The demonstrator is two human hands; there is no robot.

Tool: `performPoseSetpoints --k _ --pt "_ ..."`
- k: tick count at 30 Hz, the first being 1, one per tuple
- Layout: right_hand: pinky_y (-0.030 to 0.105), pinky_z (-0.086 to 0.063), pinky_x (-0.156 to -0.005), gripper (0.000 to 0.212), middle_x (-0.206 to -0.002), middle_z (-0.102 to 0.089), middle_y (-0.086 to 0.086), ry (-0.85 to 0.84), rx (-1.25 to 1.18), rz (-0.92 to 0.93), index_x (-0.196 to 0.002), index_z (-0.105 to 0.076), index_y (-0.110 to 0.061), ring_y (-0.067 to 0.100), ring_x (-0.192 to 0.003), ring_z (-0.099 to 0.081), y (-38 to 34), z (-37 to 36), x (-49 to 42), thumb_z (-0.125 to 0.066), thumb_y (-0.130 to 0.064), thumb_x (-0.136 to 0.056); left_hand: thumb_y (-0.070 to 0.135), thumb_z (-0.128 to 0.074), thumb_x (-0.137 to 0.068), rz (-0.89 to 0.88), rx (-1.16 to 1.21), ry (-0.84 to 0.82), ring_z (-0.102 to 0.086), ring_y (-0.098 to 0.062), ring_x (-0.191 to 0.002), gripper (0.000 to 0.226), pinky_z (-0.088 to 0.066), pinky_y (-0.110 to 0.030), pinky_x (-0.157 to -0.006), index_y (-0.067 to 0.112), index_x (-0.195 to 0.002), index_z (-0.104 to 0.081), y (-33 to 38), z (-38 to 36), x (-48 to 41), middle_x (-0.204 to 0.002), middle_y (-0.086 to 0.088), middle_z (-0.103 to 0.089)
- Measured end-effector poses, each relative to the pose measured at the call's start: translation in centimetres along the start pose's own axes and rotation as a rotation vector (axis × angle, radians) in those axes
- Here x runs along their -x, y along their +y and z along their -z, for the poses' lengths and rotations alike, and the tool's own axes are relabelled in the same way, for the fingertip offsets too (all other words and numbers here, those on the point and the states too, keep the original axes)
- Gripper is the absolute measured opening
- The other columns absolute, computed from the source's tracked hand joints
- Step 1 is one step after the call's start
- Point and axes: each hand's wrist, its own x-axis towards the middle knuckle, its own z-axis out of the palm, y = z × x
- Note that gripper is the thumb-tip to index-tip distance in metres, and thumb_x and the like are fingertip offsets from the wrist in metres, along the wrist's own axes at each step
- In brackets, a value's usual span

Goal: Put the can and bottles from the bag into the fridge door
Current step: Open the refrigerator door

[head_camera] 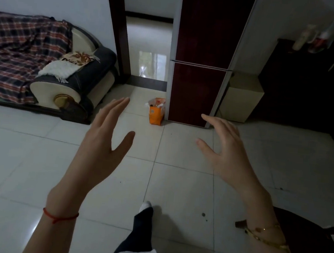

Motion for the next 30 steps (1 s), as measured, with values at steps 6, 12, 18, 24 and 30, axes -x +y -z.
performPoseSetpoints --k 6,12,18,24,30 --pt "0.024 -0.027 -0.110 0.054 -0.141 -0.044 -0.009 0.000 0.006 0.008 -0.141 -0.040 -0.026 0.007 -0.135 -0.032 2.8 -2.6 -8.5 -0.058 -0.036 -0.091 0.024 -0.059 -0.093 -0.020 0.018 0.016 -0.035 -0.017 -0.143 0.065 -0.041 -0.046 -0.111 0.015 -0.151 -0.032 -4.4 -2.7 -7.5 -0.155 -0.003 -0.036" --pt "0.027 -0.030 -0.110 0.053 -0.140 -0.045 -0.009 0.022 -0.019 0.013 -0.140 -0.041 -0.026 0.008 -0.135 -0.034 3.8 -5.1 -19.7 -0.059 -0.036 -0.091 0.026 -0.058 -0.093 -0.040 0.021 0.005 -0.031 -0.013 -0.145 0.066 -0.038 -0.043 -0.113 0.017 -0.152 -0.029 -9.8 -4.0 -17.7 -0.157 -0.001 -0.033" --pt "0.023 -0.029 -0.107 0.052 -0.138 -0.047 -0.008 0.078 -0.015 0.018 -0.139 -0.043 -0.025 0.007 -0.132 -0.035 4.5 -7.7 -30.1 -0.061 -0.033 -0.091 0.029 -0.055 -0.093 -0.048 0.035 -0.005 -0.031 -0.013 -0.145 0.065 -0.036 -0.040 -0.116 0.017 -0.152 -0.030 -14.6 -5.2 -27.4 -0.156 -0.001 -0.034" --pt "0.025 -0.031 -0.108 0.052 -0.139 -0.047 -0.006 0.102 -0.015 0.001 -0.139 -0.044 -0.022 0.010 -0.133 -0.036 6.1 -9.7 -37.5 -0.061 -0.032 -0.091 0.030 -0.055 -0.094 -0.036 0.053 -0.061 -0.031 -0.012 -0.143 0.065 -0.033 -0.036 -0.116 0.020 -0.152 -0.029 -17.9 -7.9 -34.8 -0.157 -0.001 -0.033" --pt "0.020 -0.028 -0.106 0.052 -0.138 -0.047 -0.007 0.100 -0.009 -0.023 -0.139 -0.044 -0.022 0.008 -0.133 -0.034 8.0 -11.5 -44.0 -0.060 -0.032 -0.091 0.029 -0.056 -0.094 -0.015 0.082 -0.098 -0.037 -0.020 -0.141 0.065 -0.040 -0.049 -0.111 0.021 -0.152 -0.029 -21.8 -10.3 -40.7 -0.156 -0.004 -0.034"
